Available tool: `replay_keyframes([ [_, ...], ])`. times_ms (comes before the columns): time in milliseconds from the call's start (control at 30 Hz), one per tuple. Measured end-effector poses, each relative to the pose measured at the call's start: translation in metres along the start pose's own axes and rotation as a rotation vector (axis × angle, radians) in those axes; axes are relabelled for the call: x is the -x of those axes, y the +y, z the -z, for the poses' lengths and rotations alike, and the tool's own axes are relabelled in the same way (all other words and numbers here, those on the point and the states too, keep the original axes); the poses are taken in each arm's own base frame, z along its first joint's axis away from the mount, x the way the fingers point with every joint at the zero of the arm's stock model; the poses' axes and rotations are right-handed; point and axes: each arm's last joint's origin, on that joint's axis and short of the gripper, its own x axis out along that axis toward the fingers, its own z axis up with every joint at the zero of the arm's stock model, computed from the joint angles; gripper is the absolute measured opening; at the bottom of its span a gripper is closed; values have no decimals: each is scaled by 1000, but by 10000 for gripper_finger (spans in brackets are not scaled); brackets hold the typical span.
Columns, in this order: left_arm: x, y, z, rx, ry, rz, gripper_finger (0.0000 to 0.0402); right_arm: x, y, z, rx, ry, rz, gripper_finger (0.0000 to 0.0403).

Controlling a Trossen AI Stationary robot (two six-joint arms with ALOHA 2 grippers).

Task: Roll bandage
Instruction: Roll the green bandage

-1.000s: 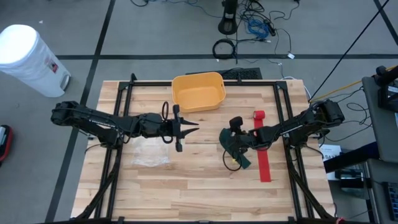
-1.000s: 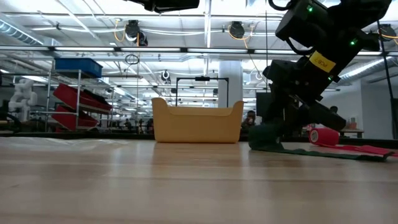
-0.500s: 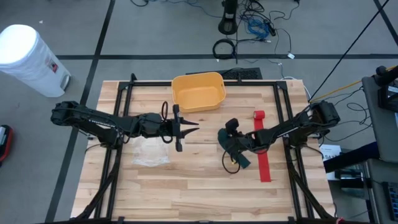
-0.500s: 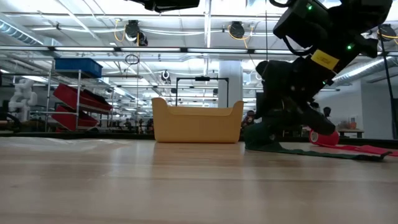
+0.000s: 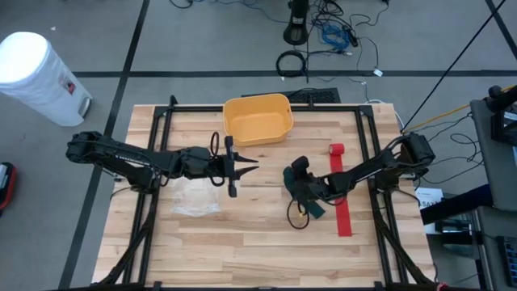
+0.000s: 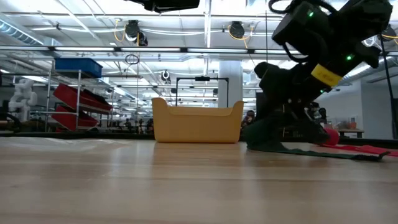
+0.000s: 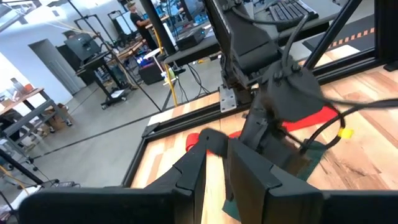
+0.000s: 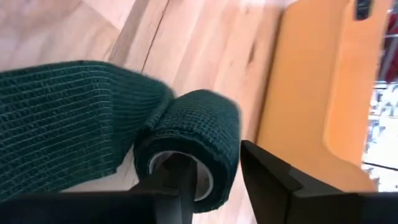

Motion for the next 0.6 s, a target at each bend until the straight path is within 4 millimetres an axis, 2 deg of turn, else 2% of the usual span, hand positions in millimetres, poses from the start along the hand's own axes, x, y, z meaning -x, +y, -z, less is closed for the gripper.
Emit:
replay_keyframes([
  [333,0,0,0,1,0,0,73,16,-10,-7,-54,-72,46,135],
  [600,0,0,0,1,-1,0,73,16,-9,-7,-53,-90,18,96],
])
